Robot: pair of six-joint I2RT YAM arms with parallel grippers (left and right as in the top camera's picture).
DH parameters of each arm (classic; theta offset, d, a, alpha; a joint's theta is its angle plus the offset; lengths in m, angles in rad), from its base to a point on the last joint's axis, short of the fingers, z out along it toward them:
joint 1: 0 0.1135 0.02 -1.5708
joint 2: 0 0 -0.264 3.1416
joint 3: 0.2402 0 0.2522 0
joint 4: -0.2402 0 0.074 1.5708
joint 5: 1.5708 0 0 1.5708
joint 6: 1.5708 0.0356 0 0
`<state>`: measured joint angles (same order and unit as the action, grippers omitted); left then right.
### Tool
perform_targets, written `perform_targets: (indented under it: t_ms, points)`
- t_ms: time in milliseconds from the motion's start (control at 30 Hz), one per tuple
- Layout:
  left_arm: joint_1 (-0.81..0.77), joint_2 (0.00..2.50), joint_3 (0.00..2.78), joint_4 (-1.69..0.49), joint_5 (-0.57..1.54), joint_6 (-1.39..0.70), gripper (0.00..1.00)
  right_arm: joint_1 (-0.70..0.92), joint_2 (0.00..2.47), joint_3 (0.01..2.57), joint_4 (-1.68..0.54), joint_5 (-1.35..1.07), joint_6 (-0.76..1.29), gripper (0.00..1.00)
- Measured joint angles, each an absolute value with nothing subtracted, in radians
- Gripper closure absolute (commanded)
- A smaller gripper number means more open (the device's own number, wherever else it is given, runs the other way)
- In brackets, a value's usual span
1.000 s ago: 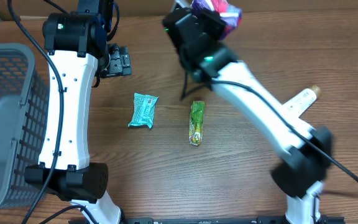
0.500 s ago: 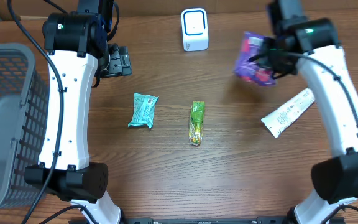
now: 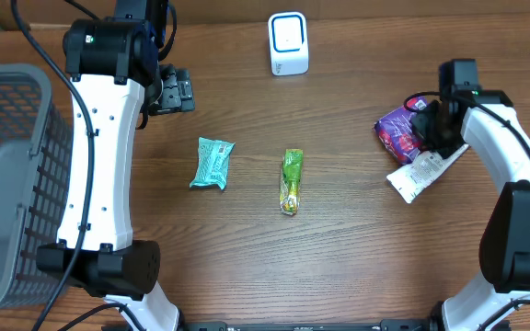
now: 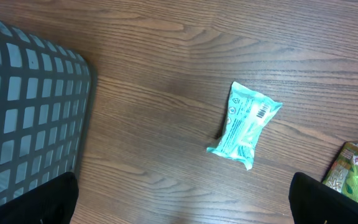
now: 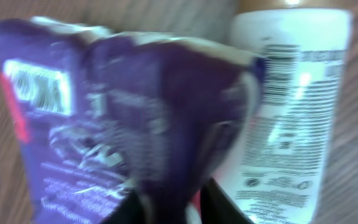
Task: Scan the item barcode
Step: 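Lower the purple pack onto the table's right side and release, then reach the right gripper to the green tea bag and grasp it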
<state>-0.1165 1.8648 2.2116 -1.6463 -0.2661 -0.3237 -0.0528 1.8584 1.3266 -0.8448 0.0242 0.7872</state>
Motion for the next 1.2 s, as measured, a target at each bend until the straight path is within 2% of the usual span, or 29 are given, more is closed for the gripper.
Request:
perform_targets:
  t_ms: [100, 133, 233, 333, 433, 500, 833, 1000, 1200]
  points:
    - [-0.117, 1.865, 2.212, -1.646, -0.266, -0.323, 0.0, -0.083, 1.858, 1.324, -0.861, 0.02, 0.776, 0.6]
    - [-0.117, 1.865, 2.212, -1.646, -0.266, -0.324, 0.0, -0.094, 1.858, 1.324, -0.868, 0.018, 0.768, 0.57]
    - [-0.117, 1.865, 2.212, -1.646, -0.266, -0.324, 0.0, -0.124, 1.858, 1.33, -0.917, 0.007, 0.728, 0.35]
    - [-0.117, 1.865, 2.212, -1.646, -0.266, -0.324, 0.01, -0.143, 1.858, 1.379, -0.996, -0.008, 0.661, 0.21]
    - [-0.117, 1.865, 2.212, -1.646, -0.266, -0.324, 0.0, -0.138, 1.855, 1.472, -1.073, -0.031, 0.595, 0.11]
    - [-0.117, 1.865, 2.212, -1.646, -0.266, -0.324, 0.0, -0.115, 1.839, 1.536, -1.108, -0.051, 0.549, 0.08]
    - [-0.117, 1.865, 2.212, -1.646, -0.266, -0.324, 0.0, 0.21, 1.734, 1.605, -1.113, -0.162, 0.451, 0.07]
    - [-0.117, 1.865, 2.212, -1.646, -0.266, -0.324, 0.01, 0.387, 1.757, 1.556, -1.086, -0.183, 0.444, 0.19]
    - [-0.117, 1.865, 2.212, -1.646, -0.266, -0.324, 0.0, 0.558, 1.81, 1.491, -1.016, -0.17, 0.463, 0.44]
